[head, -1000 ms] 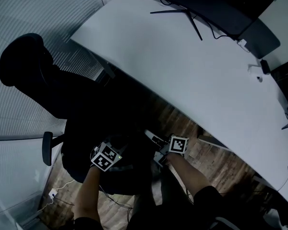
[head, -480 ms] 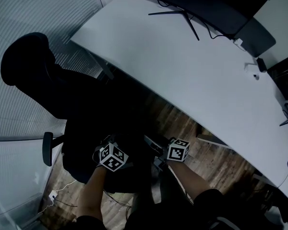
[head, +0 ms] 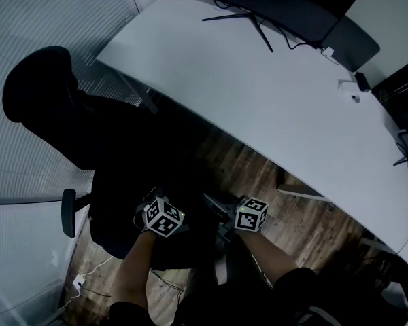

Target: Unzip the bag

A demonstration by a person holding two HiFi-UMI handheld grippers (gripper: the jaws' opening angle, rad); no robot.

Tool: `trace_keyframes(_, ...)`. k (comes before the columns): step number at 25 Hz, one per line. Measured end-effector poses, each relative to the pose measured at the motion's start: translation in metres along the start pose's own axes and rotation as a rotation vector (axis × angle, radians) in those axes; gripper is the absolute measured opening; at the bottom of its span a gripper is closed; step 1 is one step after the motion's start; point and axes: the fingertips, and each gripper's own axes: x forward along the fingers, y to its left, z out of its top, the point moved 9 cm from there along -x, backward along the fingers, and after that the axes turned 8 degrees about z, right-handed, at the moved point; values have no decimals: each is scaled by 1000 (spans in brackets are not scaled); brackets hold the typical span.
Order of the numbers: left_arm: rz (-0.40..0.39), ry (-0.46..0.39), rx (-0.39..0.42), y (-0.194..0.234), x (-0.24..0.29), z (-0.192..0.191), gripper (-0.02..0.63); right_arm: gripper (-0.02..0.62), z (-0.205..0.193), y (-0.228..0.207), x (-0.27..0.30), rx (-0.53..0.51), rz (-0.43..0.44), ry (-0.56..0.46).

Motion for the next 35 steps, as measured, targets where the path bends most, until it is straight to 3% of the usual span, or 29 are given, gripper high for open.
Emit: trace_keyframes(35,-3,22,27,-27,-5,-15,86,46,-112,107,-80,-28,-198,-184)
